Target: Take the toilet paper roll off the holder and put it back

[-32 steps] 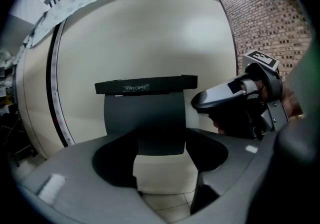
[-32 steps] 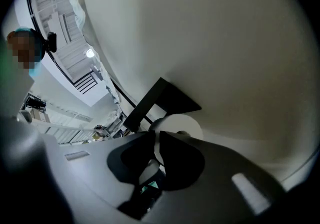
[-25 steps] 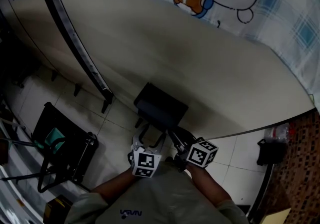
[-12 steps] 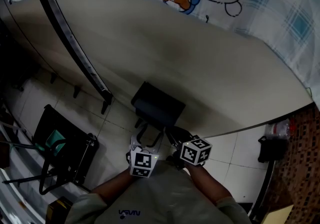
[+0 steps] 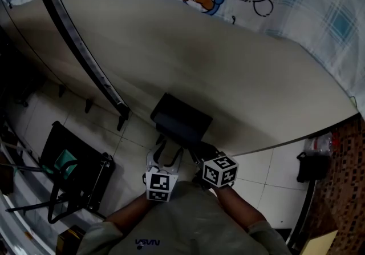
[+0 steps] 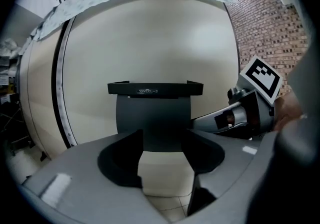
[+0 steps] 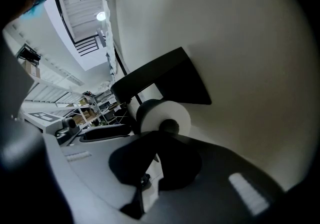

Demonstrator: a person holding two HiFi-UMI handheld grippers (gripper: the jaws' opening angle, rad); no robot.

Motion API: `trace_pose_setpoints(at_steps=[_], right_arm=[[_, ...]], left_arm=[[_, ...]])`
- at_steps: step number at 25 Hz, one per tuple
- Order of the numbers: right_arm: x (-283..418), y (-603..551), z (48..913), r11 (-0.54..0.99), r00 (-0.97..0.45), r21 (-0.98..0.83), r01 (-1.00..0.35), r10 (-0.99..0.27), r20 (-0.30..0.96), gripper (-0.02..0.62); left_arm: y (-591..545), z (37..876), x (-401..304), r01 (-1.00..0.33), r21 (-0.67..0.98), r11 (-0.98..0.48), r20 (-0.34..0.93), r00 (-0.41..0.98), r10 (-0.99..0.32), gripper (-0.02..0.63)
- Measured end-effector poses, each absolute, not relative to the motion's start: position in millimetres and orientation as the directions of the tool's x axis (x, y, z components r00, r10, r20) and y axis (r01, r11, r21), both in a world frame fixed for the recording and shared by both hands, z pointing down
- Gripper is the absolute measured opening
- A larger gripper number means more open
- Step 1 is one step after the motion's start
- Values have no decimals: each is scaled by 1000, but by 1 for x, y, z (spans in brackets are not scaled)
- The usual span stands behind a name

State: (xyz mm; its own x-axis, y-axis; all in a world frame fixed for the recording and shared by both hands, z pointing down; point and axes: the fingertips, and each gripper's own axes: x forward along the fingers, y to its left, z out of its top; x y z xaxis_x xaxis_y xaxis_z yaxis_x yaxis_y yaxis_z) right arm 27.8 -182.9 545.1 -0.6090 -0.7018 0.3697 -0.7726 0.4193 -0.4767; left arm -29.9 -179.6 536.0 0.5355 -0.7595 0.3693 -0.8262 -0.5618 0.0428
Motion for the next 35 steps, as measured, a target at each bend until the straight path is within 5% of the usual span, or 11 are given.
trace_pose_setpoints(at_steps=[7, 17, 25, 35], right_arm=[[44, -173, 557, 342, -548, -471, -813, -722, 422, 3], [54, -153, 544, 222, -404, -408, -886, -801, 442, 3], [49, -133, 518, 153, -276, -302, -941, -863, 423, 3], [75, -107, 458, 215, -272, -219, -952, -921, 280, 3]], left_arm=[[-183, 532, -36, -821, 69, -567, 338, 554, -760, 203], [-182, 522, -60, -781, 169, -601, 274, 623, -733, 9], [-168, 512, -57, -688, 234, -687, 256, 726, -639, 9], [-142, 465, -42, -728, 220, -649, 157, 683, -713, 9]])
